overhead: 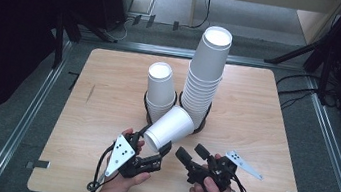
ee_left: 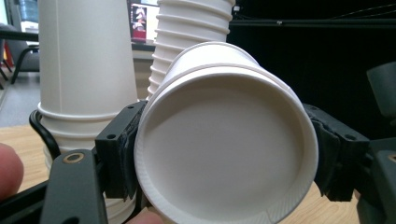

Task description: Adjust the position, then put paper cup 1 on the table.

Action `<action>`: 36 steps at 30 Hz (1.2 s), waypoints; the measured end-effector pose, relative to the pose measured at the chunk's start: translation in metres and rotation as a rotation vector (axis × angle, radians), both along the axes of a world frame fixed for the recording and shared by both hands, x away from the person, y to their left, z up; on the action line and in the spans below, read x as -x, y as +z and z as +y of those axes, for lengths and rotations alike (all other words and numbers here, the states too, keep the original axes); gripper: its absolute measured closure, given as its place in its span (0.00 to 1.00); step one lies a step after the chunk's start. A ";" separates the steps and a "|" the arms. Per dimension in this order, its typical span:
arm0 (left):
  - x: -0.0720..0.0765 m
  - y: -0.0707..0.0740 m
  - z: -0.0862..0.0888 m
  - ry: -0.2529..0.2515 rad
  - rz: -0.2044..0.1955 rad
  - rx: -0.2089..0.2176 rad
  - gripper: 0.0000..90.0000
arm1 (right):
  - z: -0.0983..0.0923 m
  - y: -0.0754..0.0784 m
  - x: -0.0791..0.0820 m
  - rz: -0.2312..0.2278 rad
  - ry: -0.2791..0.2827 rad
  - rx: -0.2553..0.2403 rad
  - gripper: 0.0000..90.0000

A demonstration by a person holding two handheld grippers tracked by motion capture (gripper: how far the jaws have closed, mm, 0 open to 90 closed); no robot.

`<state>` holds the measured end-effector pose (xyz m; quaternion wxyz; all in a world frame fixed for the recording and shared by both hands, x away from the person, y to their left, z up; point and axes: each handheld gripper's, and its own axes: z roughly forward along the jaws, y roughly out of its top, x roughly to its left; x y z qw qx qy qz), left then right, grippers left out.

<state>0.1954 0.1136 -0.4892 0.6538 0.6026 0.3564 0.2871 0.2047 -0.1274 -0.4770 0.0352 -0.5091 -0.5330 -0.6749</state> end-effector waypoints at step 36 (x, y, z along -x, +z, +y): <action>0.011 -0.011 -0.029 -0.048 -0.021 -0.017 0.26 | -0.008 -0.017 -0.012 0.281 -0.034 -0.283 0.00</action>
